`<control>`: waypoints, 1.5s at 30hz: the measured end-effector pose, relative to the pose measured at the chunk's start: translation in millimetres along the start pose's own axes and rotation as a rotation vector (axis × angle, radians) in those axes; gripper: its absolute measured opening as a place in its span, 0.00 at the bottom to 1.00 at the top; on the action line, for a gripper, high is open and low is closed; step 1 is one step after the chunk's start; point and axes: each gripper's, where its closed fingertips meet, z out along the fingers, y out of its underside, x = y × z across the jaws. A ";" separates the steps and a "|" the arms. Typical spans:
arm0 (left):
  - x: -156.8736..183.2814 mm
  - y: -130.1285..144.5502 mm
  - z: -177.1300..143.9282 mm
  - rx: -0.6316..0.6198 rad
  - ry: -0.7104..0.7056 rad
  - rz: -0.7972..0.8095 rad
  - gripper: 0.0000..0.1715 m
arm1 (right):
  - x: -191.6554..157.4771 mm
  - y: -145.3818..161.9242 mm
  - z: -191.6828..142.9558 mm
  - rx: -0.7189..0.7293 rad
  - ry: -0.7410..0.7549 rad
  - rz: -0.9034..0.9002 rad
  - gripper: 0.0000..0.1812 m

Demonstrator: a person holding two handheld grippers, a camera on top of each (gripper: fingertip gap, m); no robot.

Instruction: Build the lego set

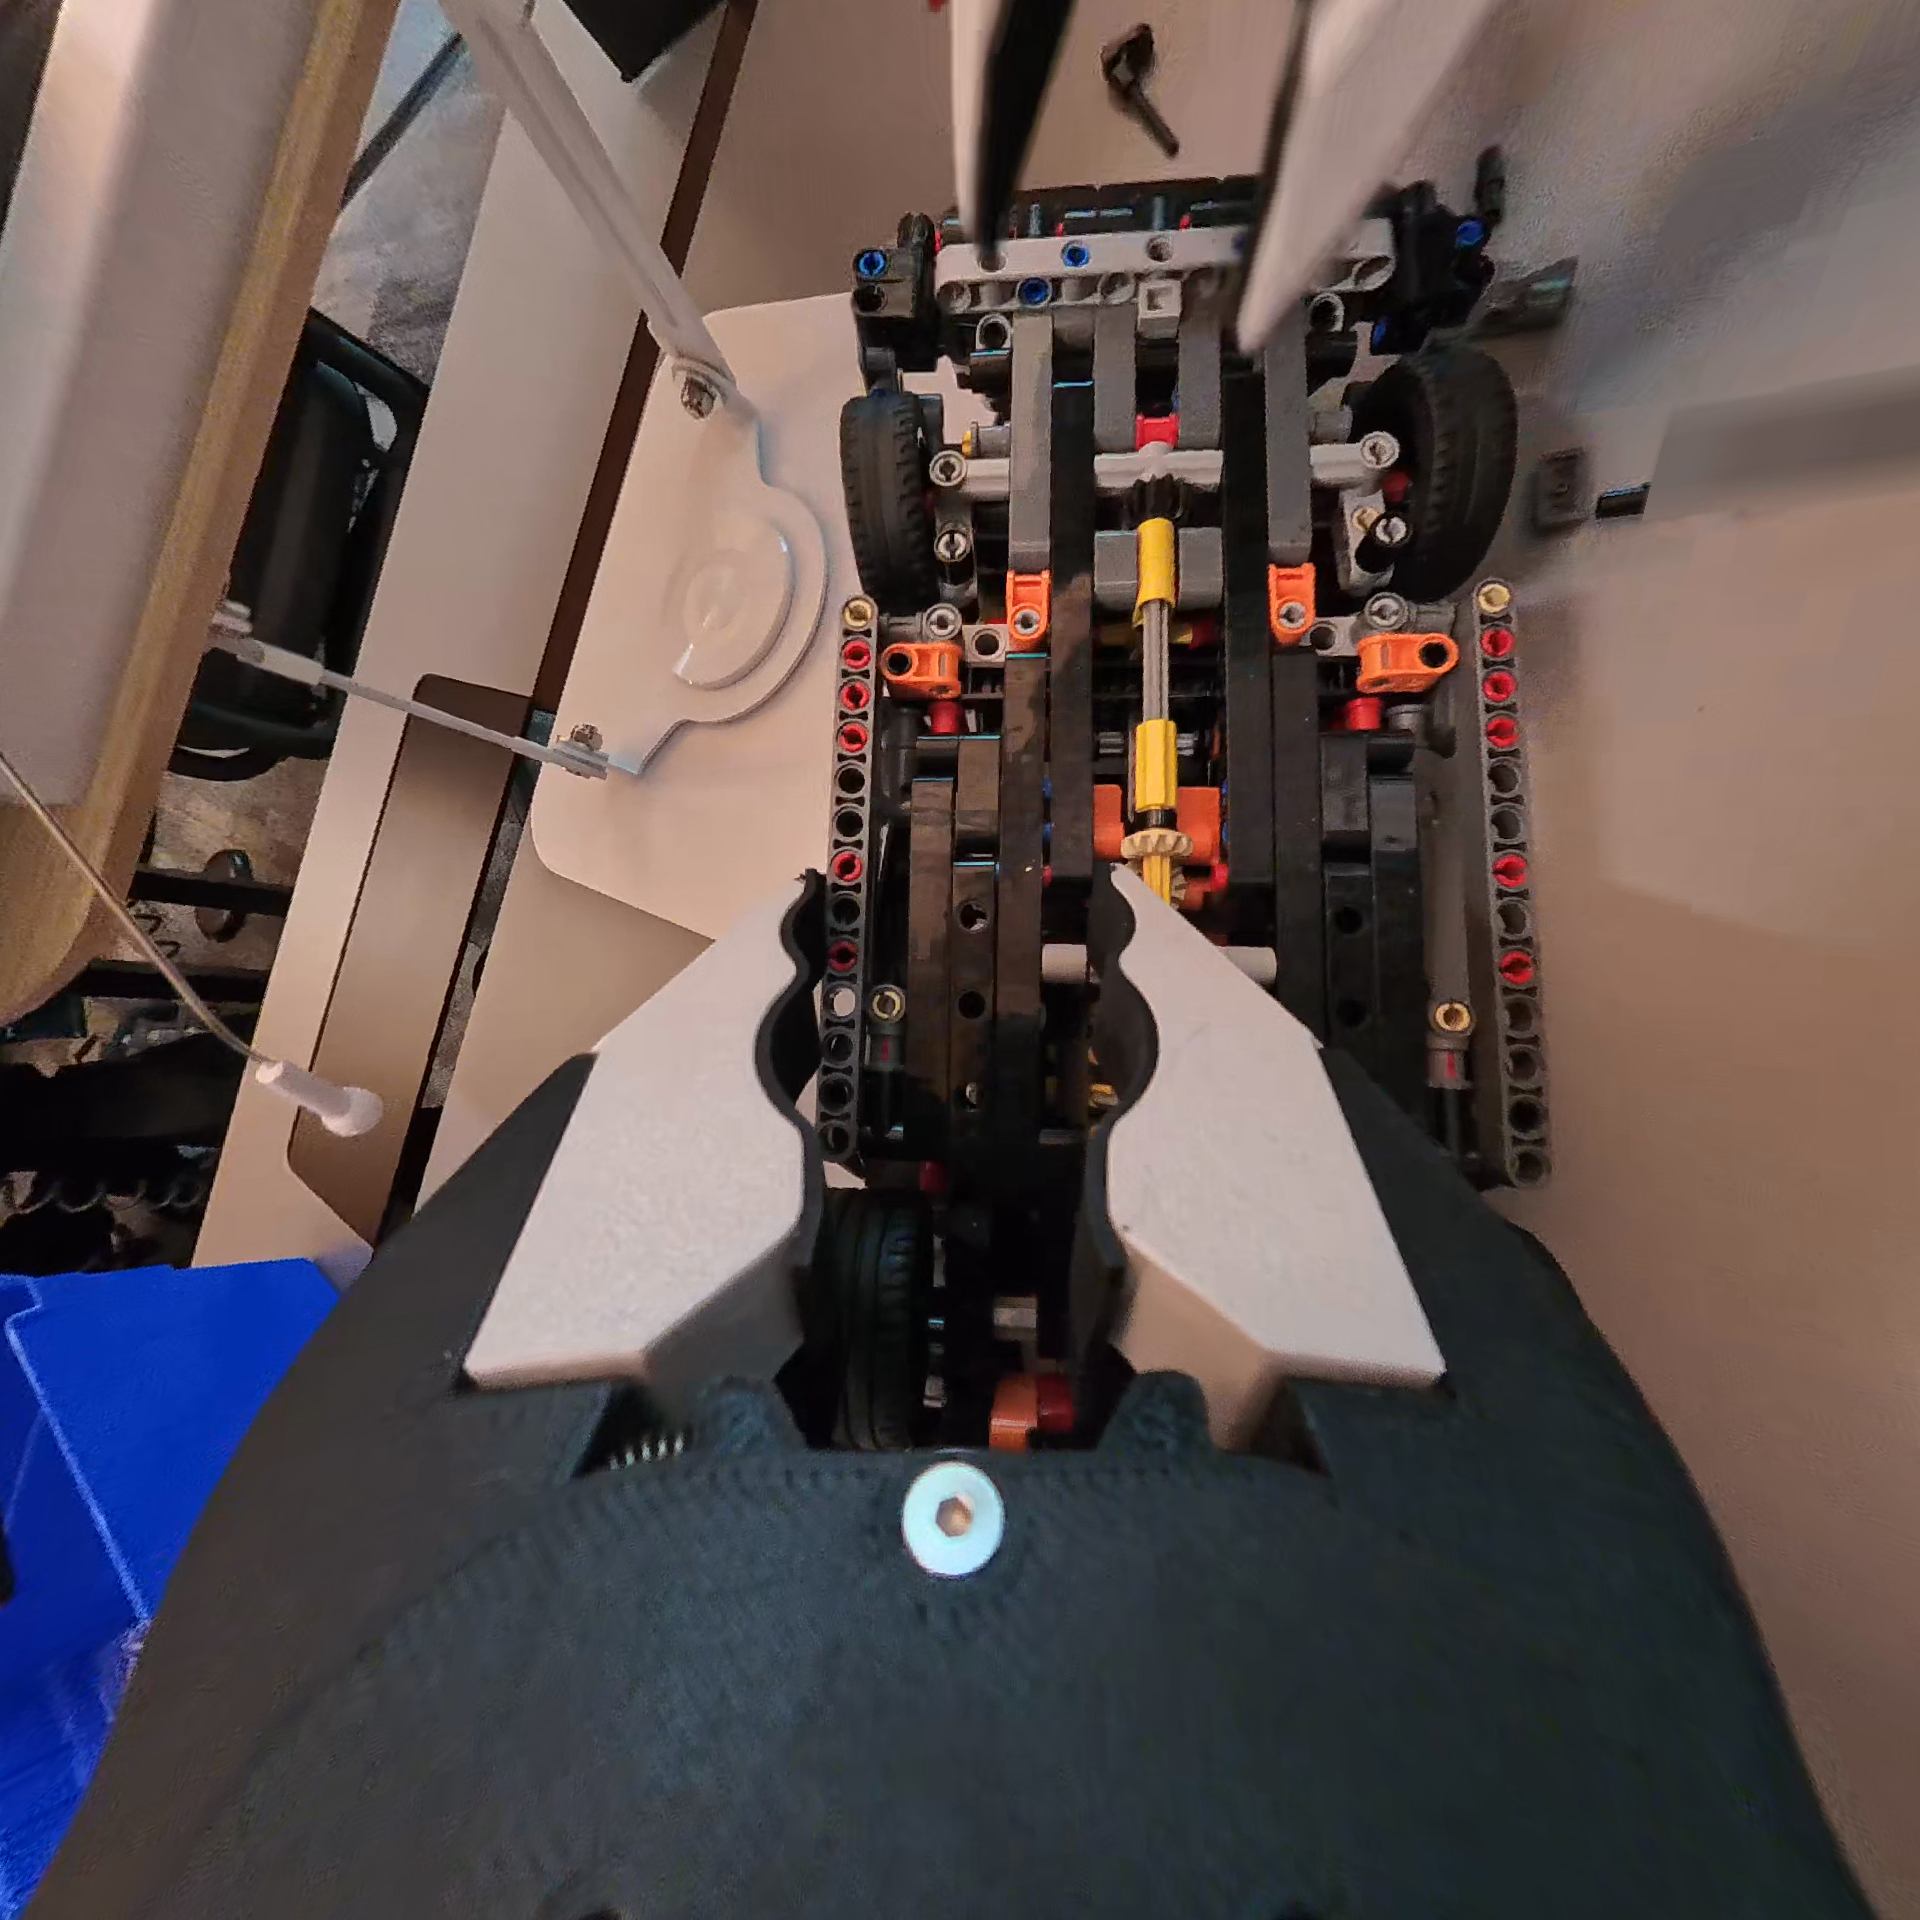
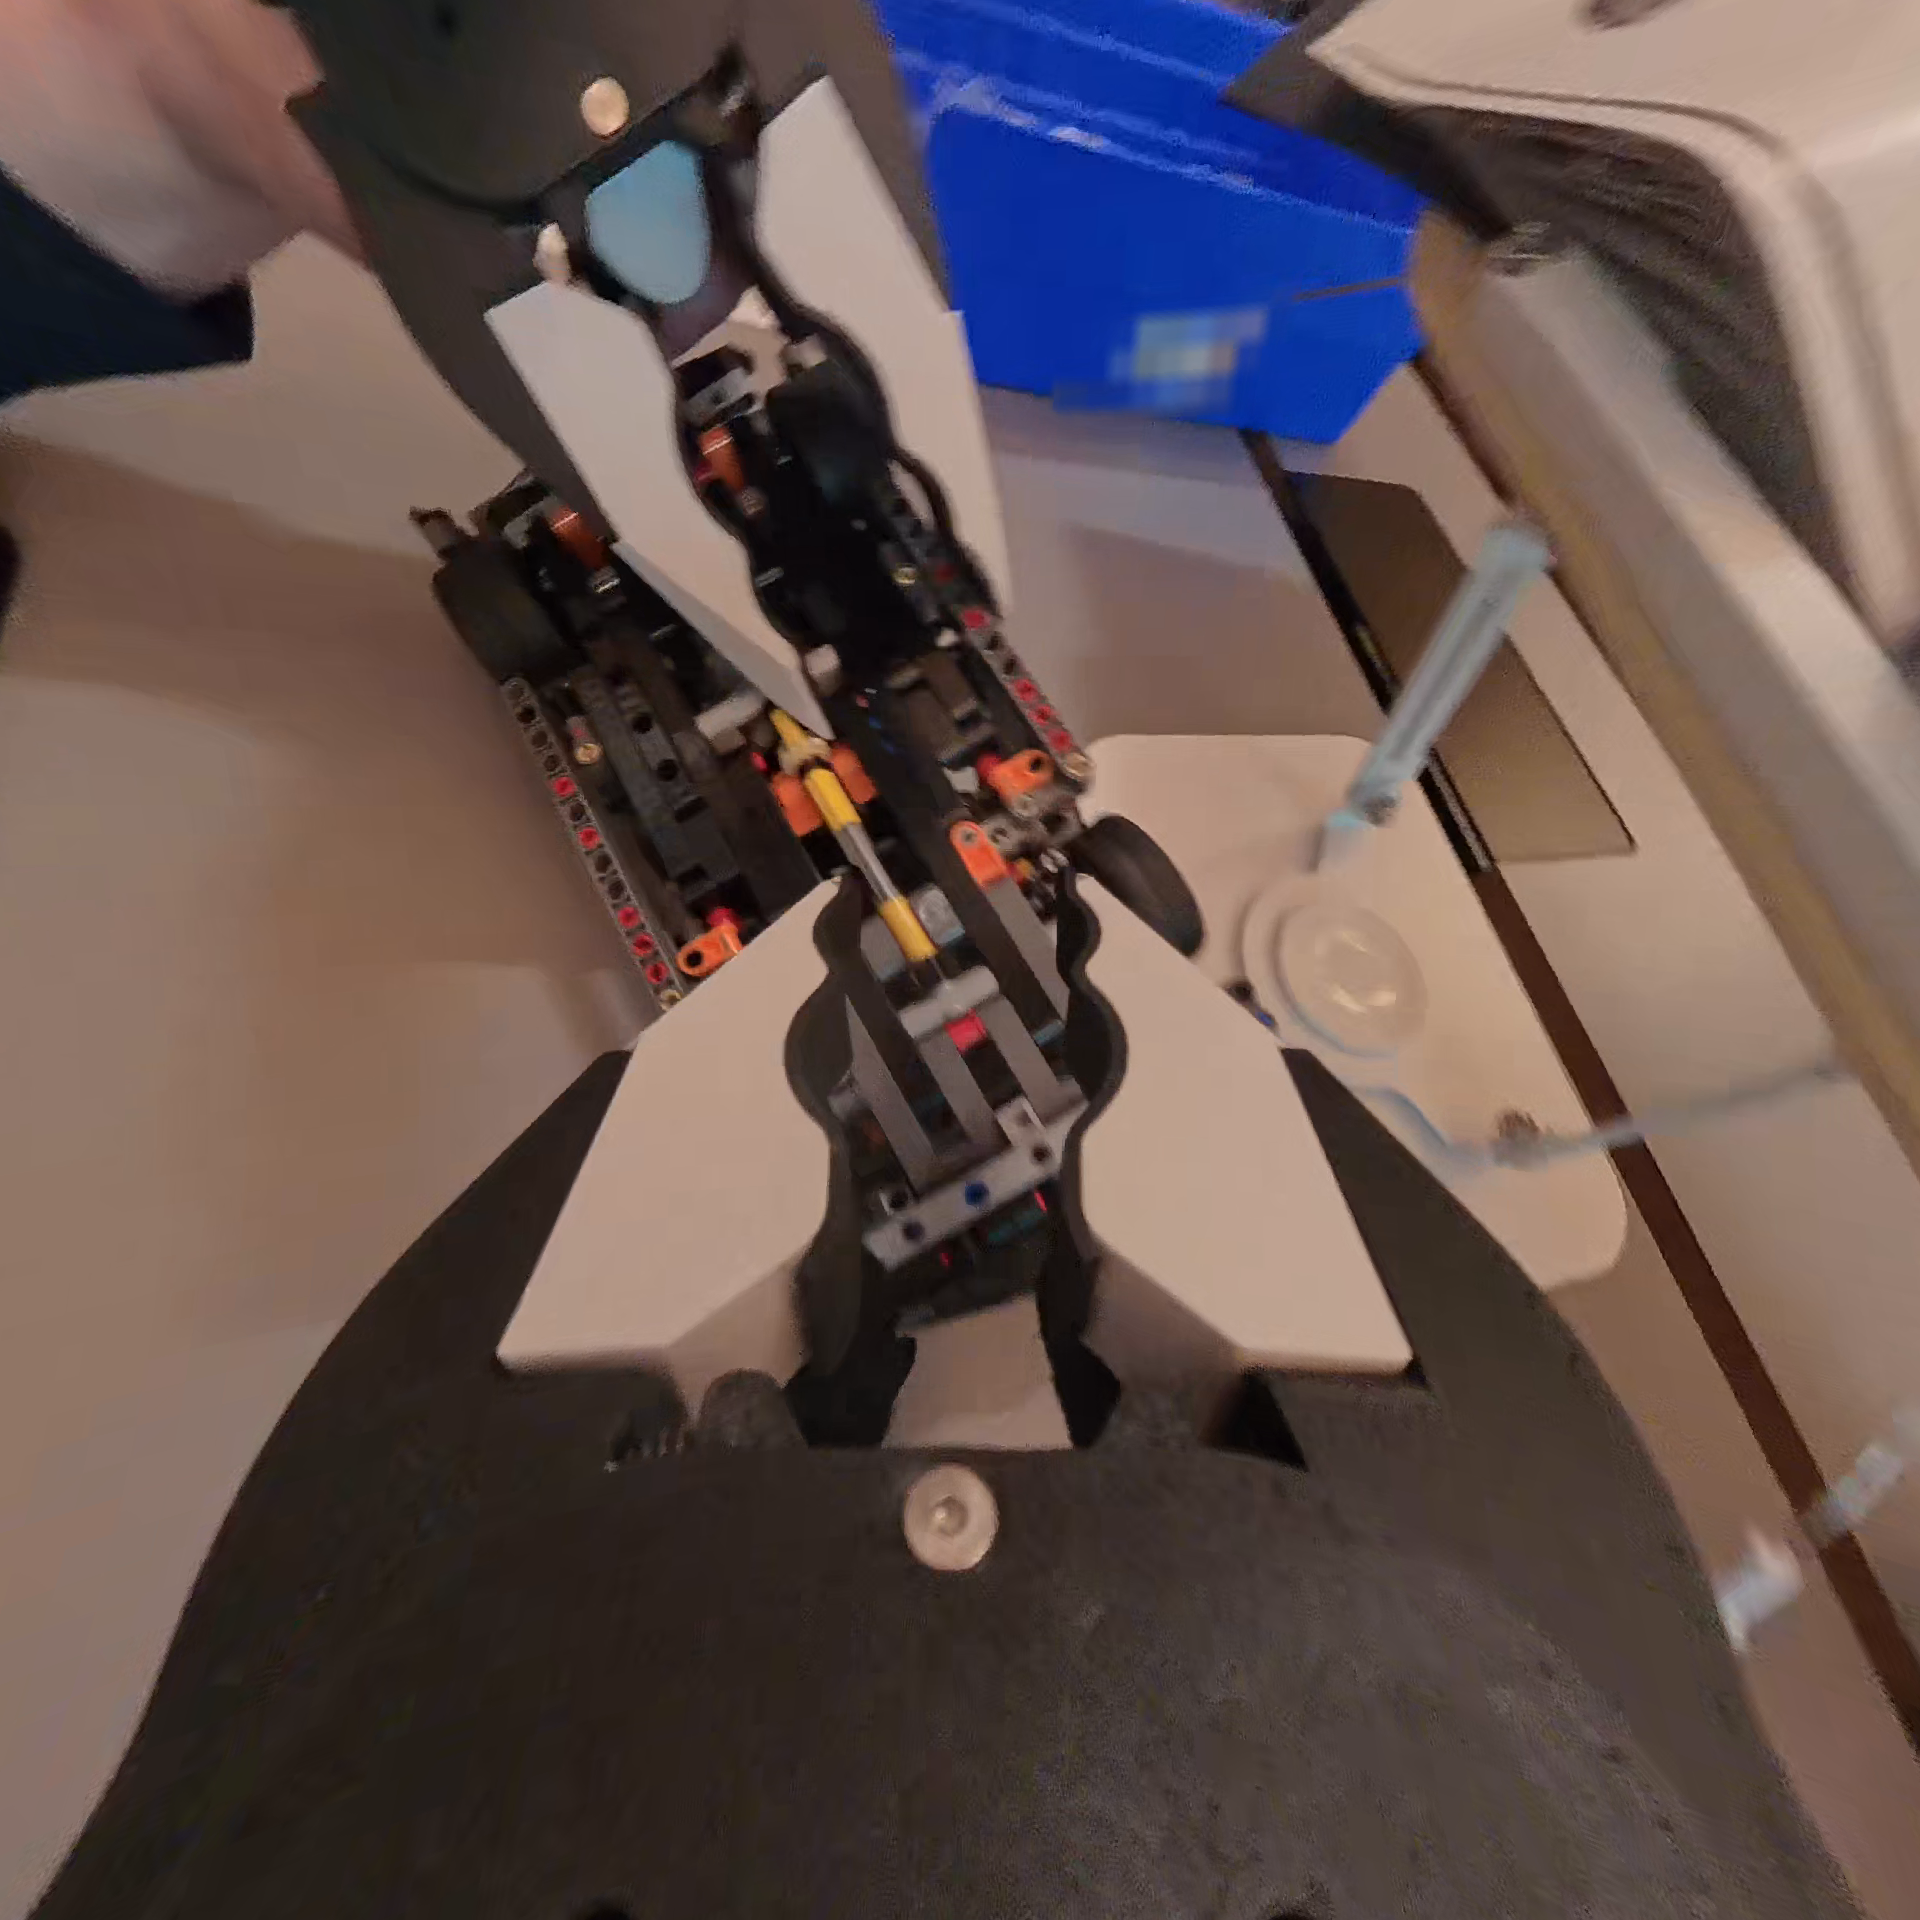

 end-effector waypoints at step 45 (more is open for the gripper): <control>0.4 -6.6 10.1 -0.062 0.062 -0.116 0.19 | 5.2 3.9 61.5 -0.201 -0.216 -0.127 0.19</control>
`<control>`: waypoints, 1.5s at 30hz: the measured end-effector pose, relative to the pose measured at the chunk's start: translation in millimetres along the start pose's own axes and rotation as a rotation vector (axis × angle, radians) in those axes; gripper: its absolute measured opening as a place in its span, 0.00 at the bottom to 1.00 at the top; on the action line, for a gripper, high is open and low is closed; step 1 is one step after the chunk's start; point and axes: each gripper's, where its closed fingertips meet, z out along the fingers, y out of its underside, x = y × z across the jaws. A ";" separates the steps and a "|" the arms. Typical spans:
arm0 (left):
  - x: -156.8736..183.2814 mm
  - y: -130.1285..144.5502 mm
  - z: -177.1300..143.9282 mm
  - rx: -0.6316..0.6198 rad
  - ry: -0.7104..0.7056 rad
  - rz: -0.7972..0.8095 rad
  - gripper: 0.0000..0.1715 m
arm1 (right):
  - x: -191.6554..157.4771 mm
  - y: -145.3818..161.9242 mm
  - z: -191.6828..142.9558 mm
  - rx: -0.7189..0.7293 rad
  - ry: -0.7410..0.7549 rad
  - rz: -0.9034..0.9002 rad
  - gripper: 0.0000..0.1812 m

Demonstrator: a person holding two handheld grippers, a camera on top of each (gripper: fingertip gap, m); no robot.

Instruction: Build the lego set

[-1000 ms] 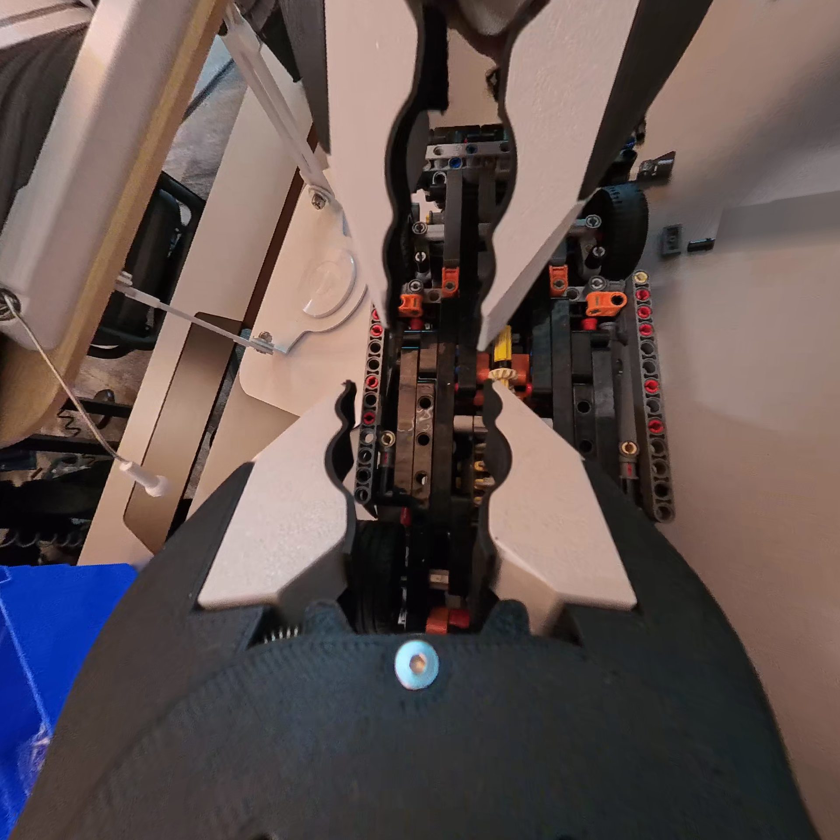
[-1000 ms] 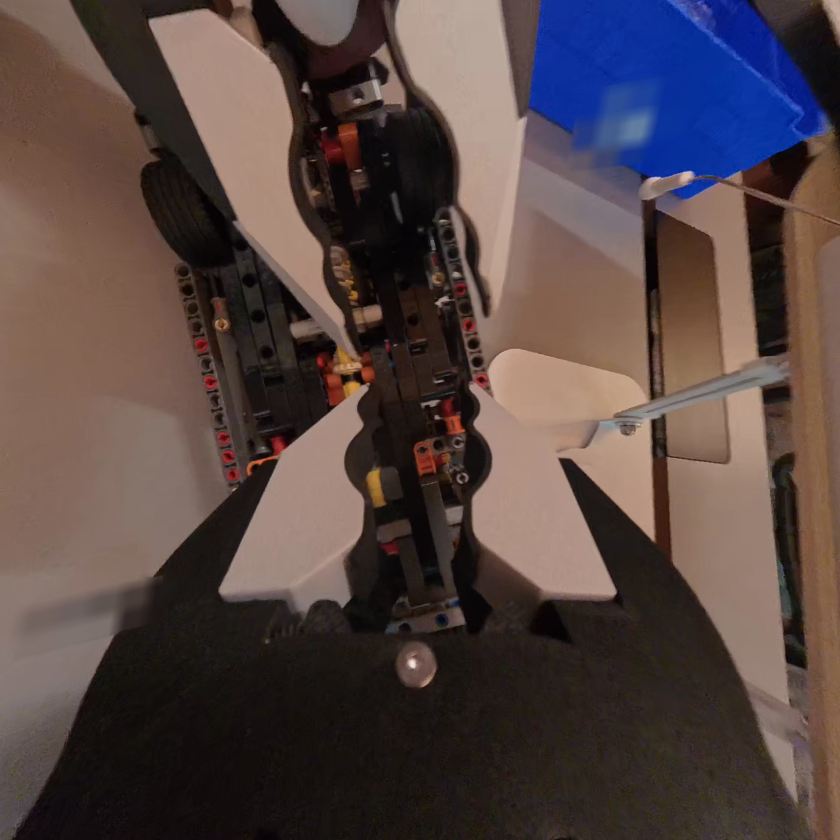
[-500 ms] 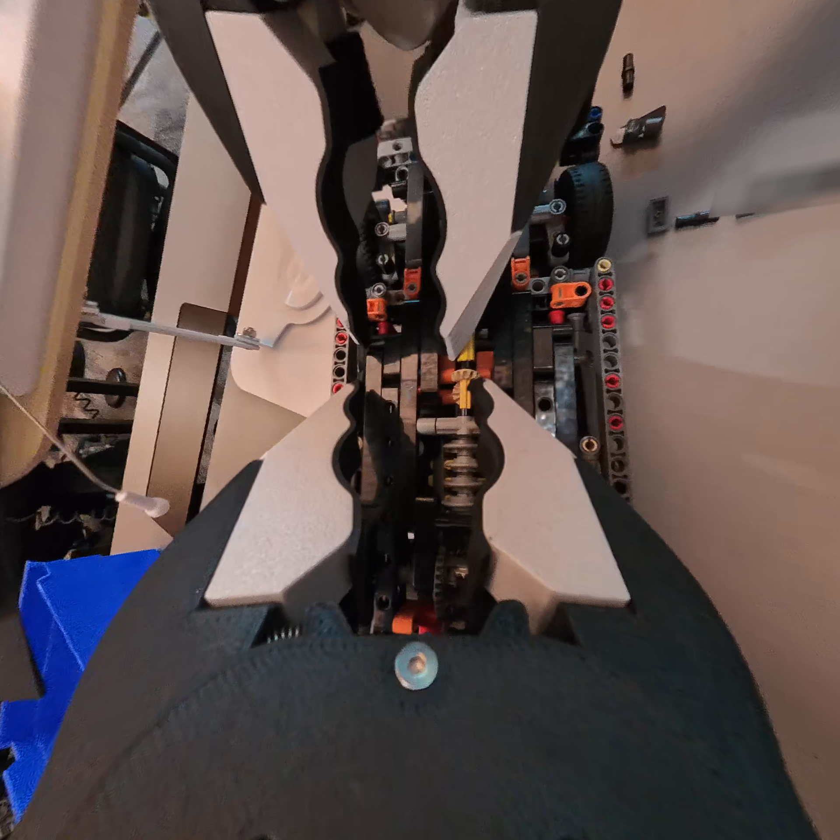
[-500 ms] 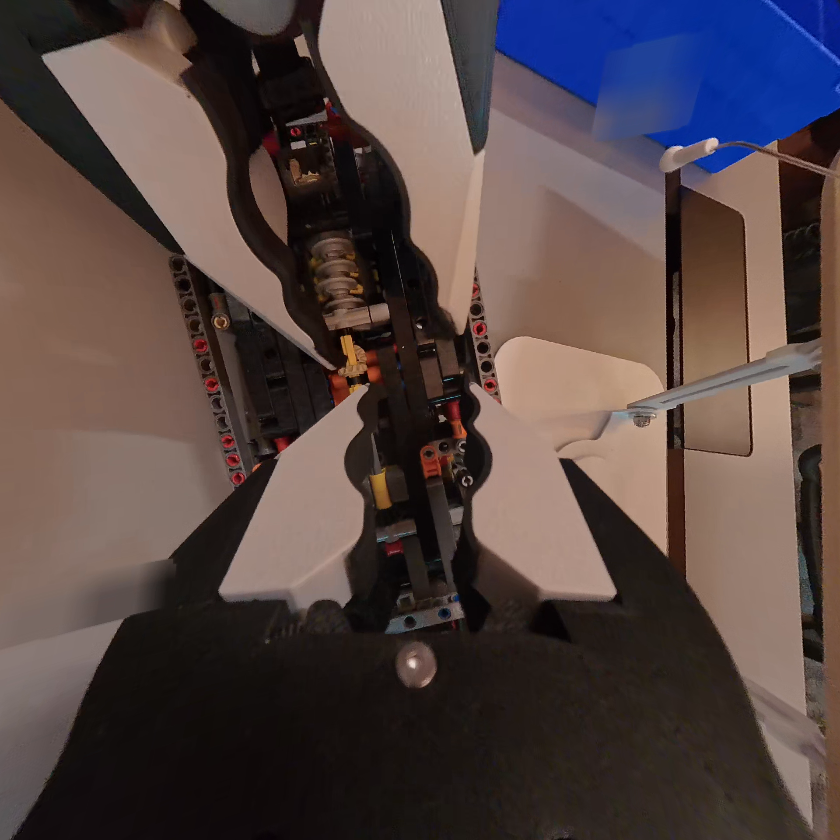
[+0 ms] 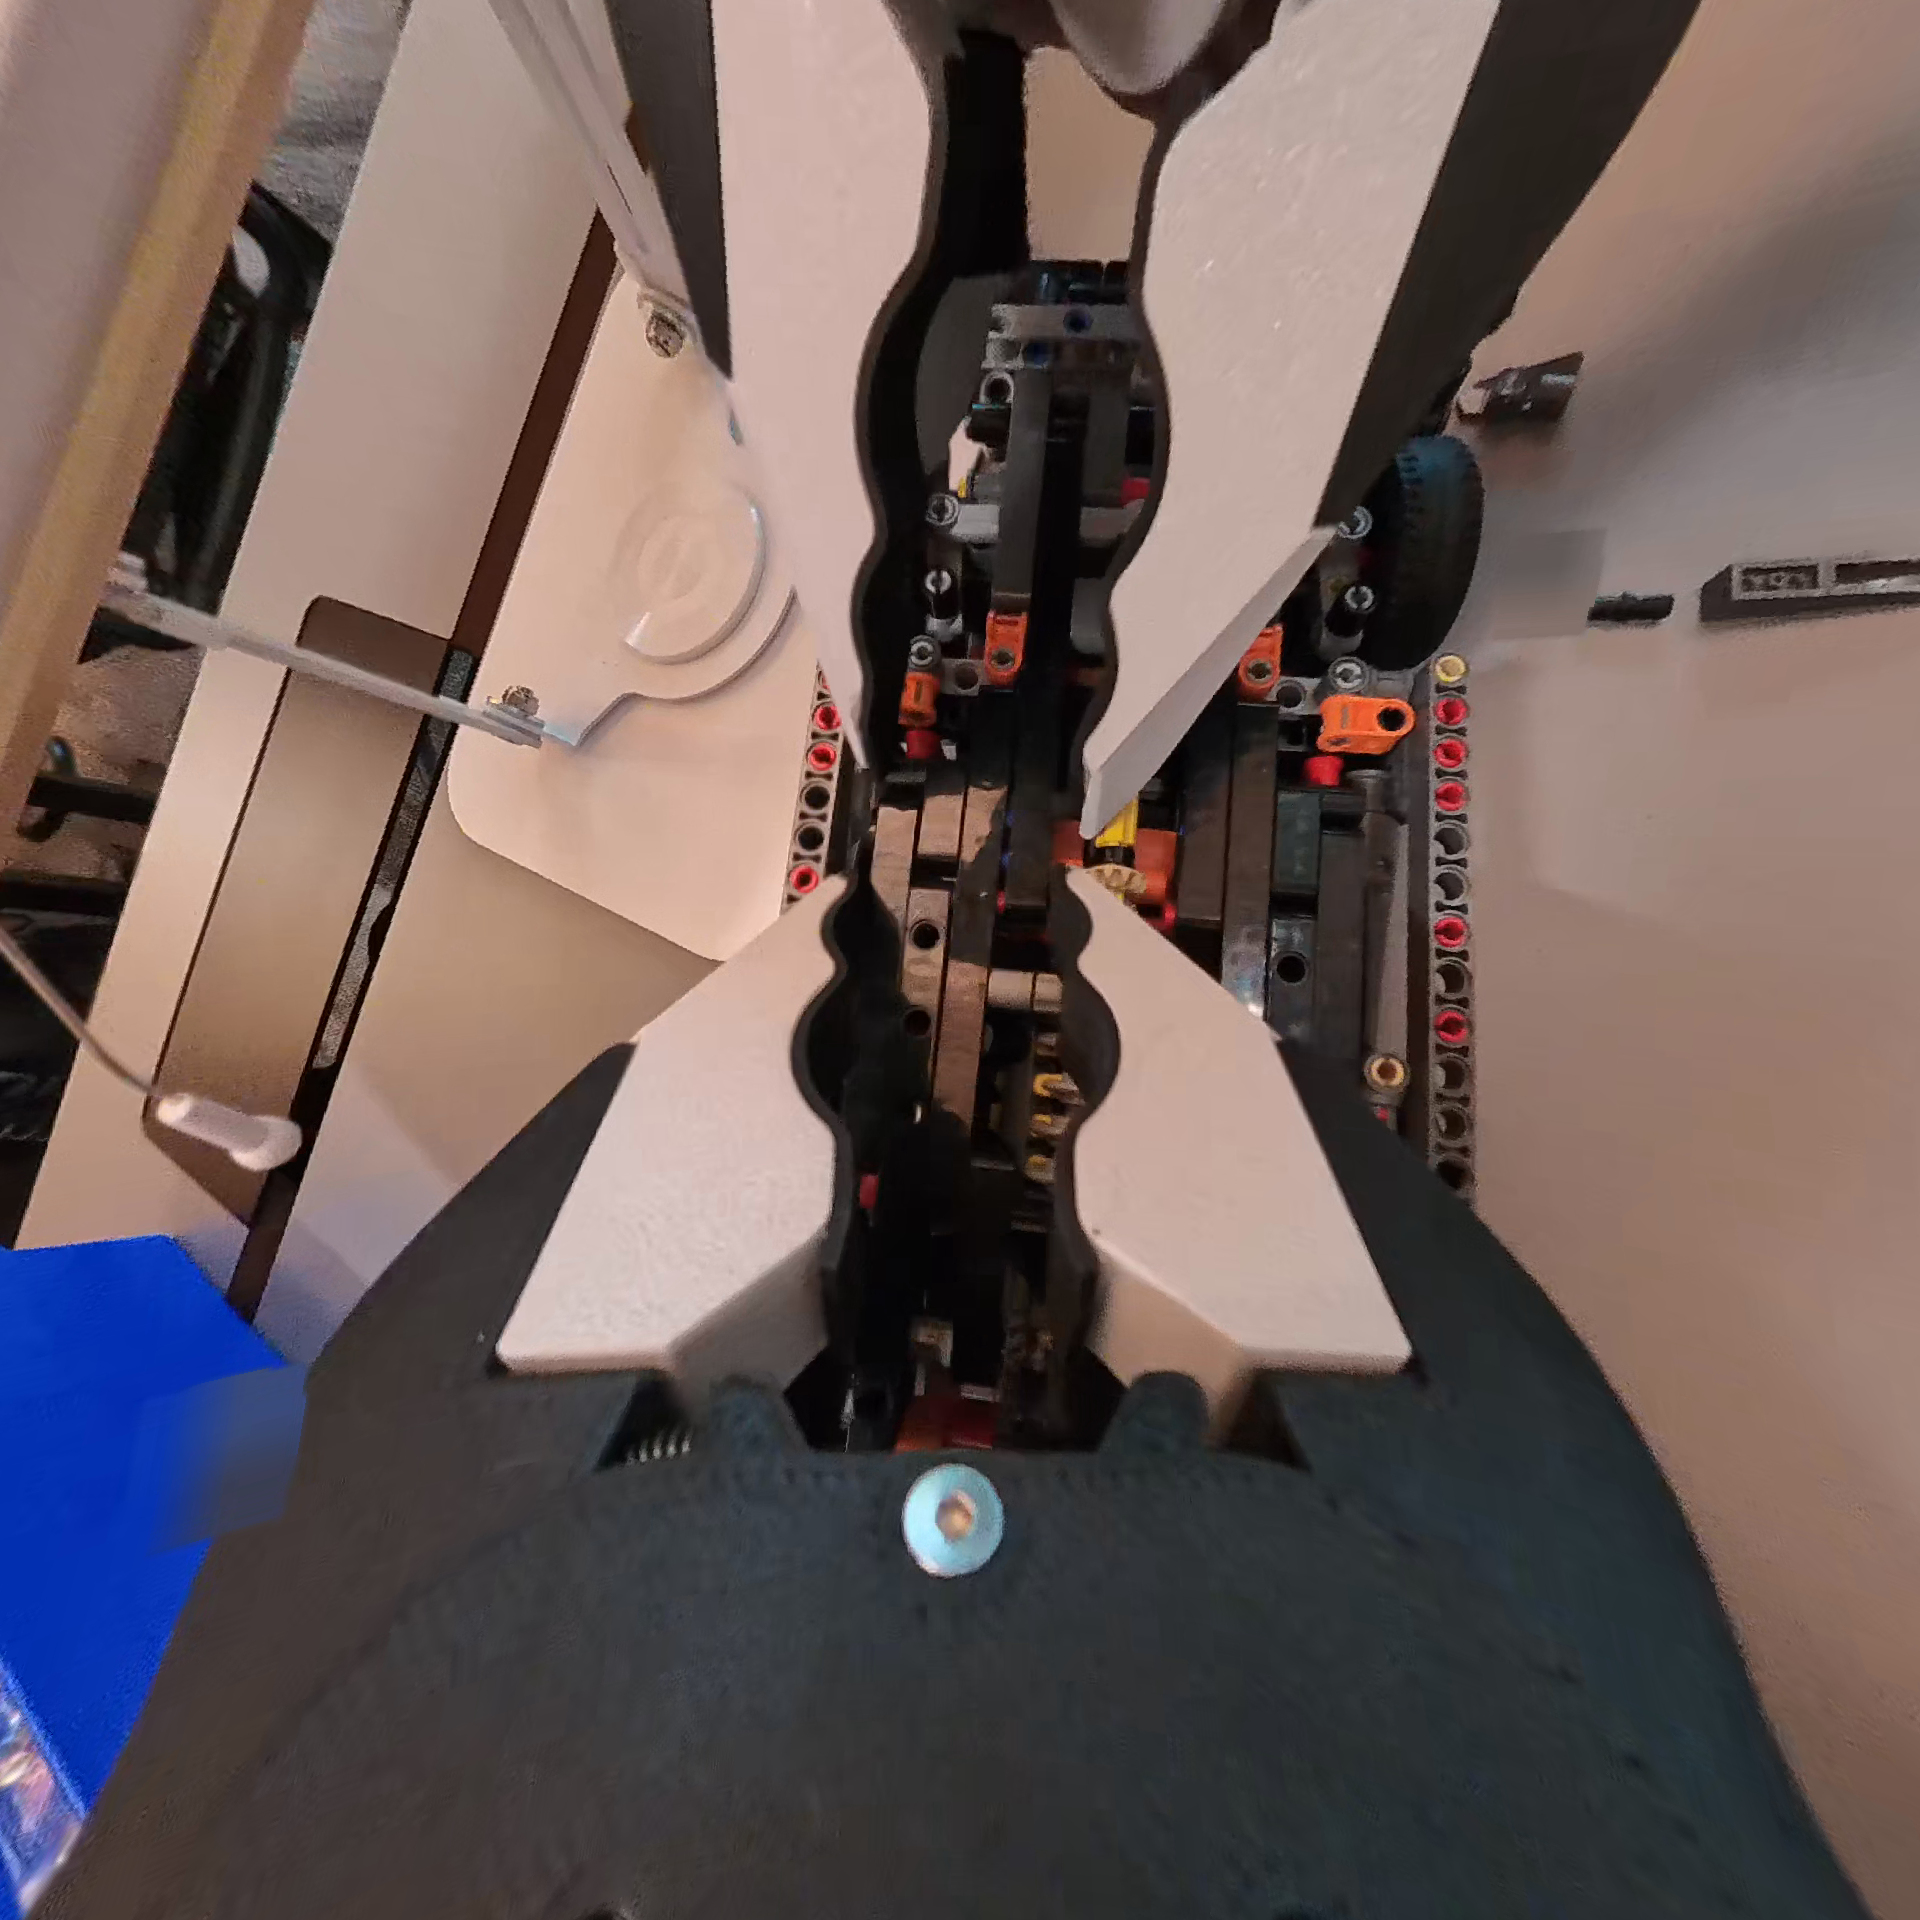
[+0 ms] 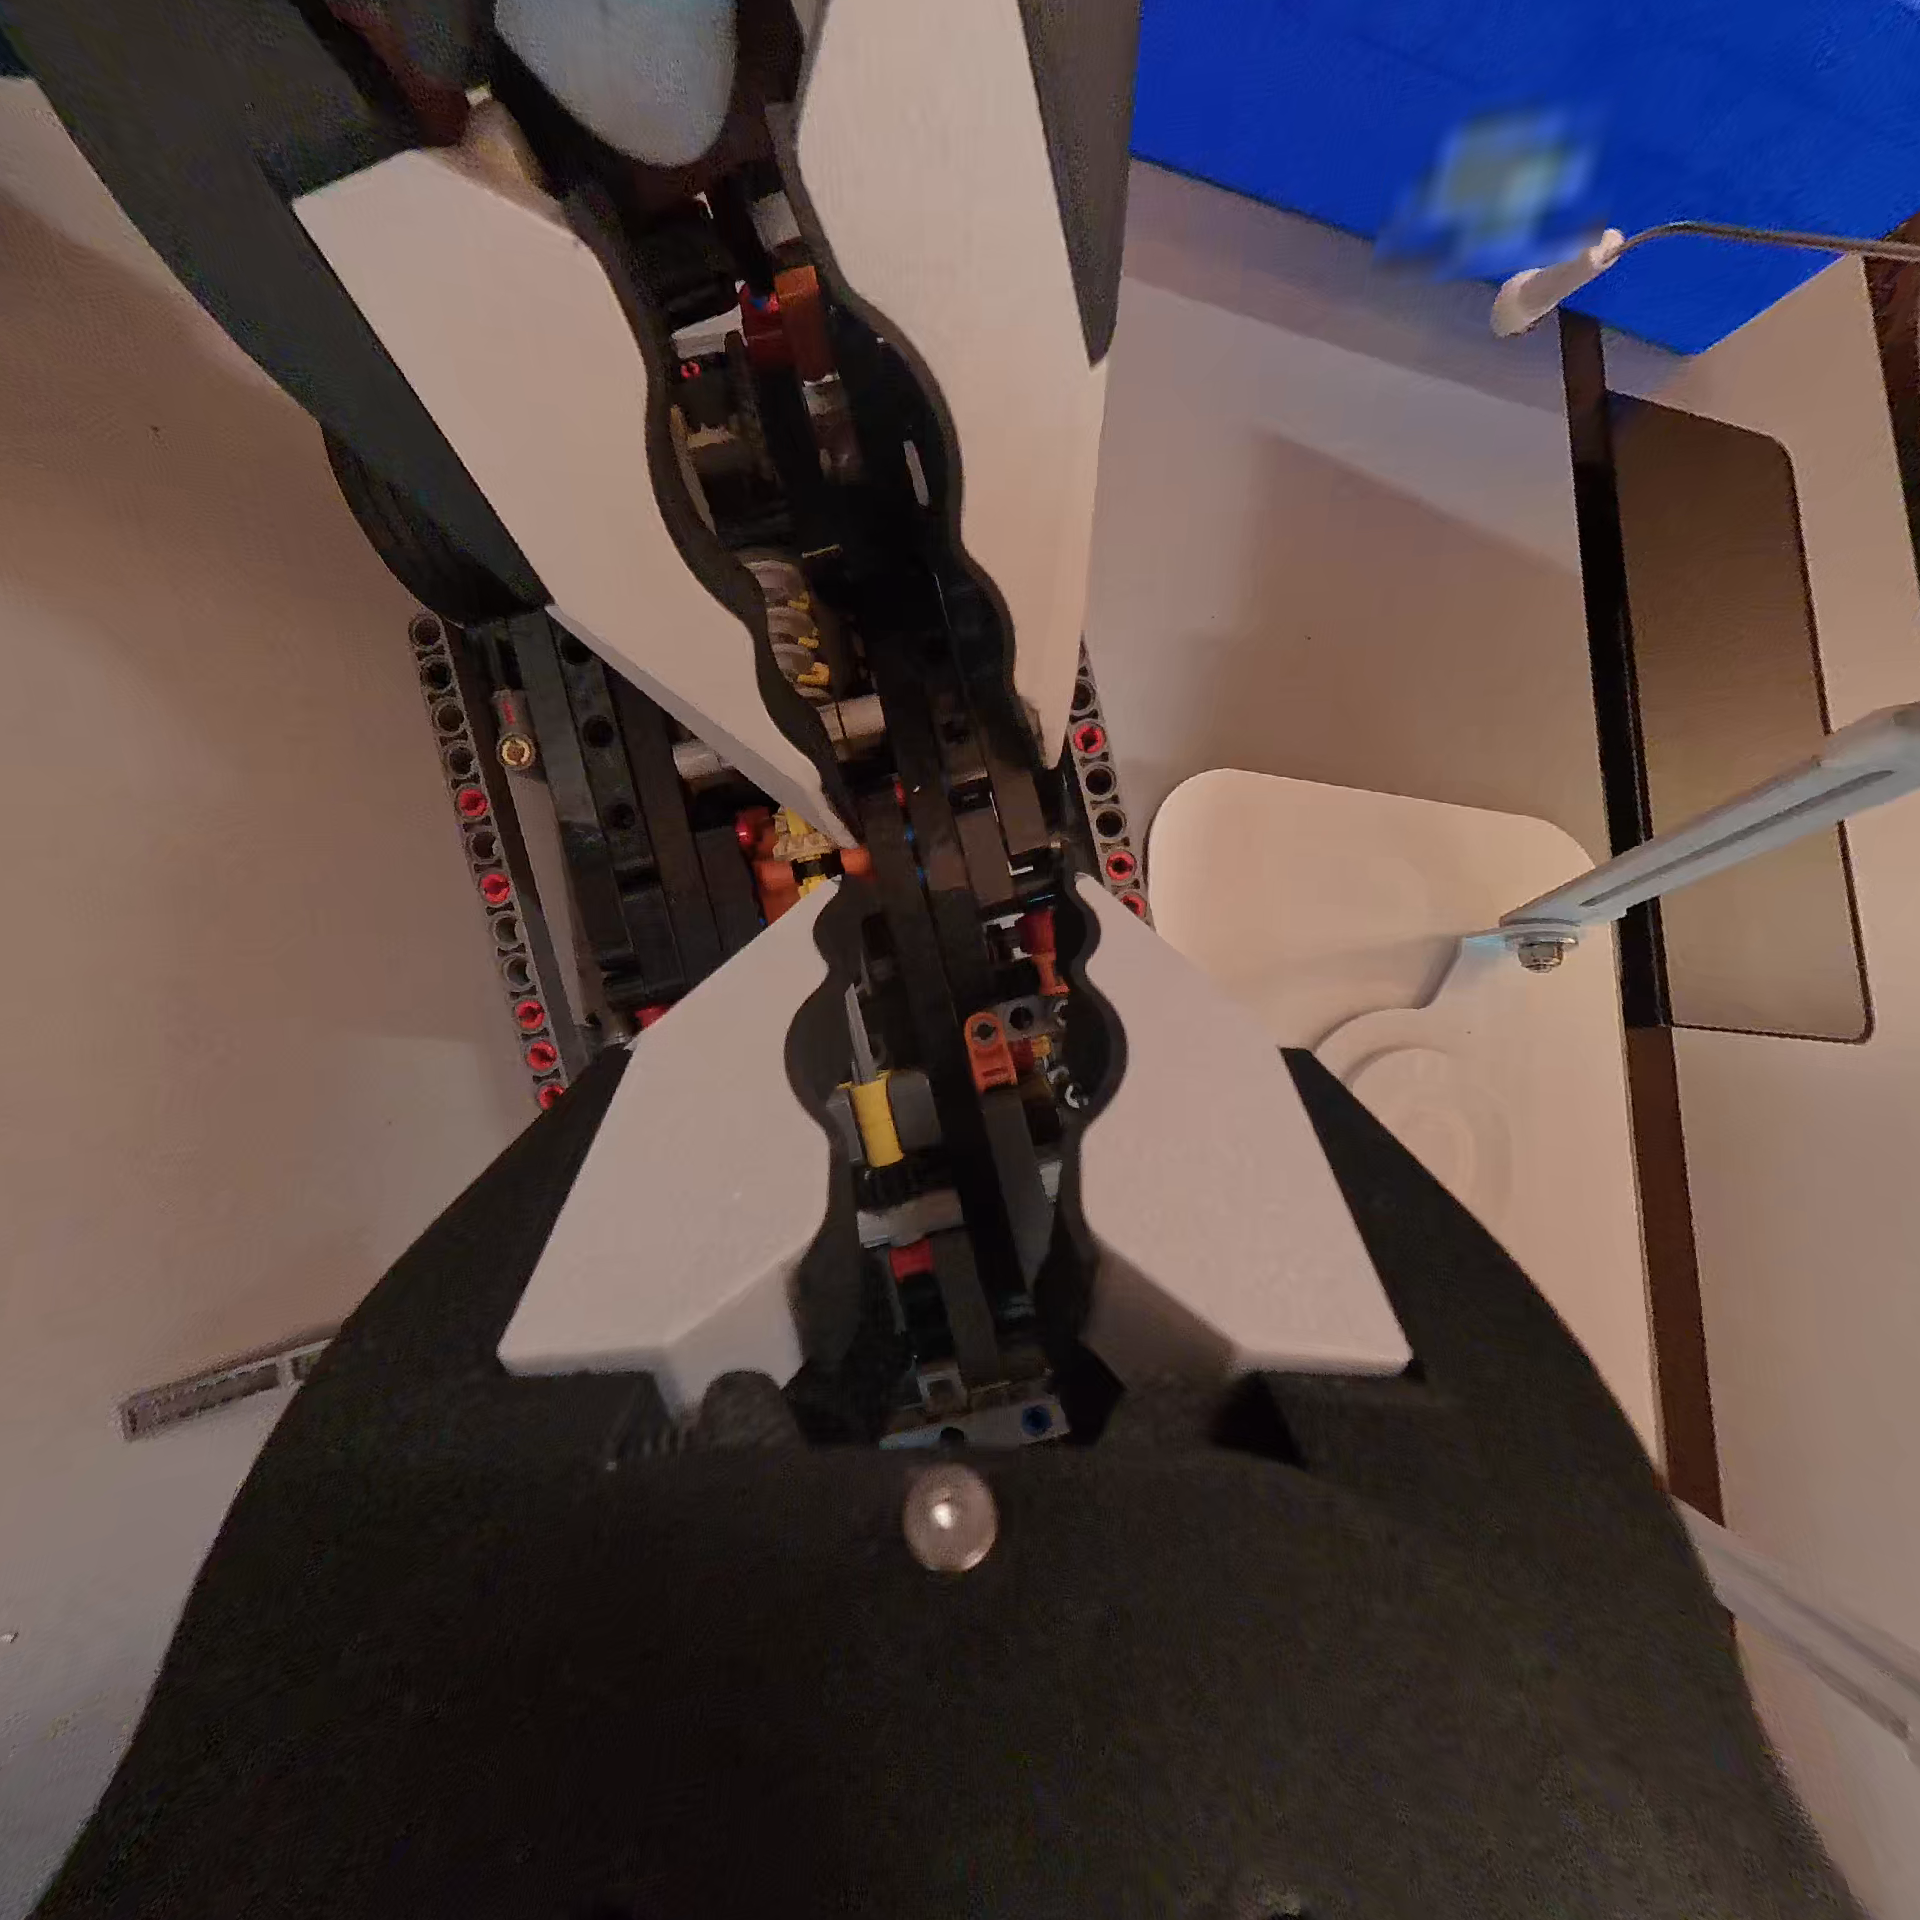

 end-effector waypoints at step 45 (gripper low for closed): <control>2.4 0.7 5.7 -0.062 0.146 0.064 0.18 | 1.1 5.4 7.6 -0.071 -0.108 0.062 0.16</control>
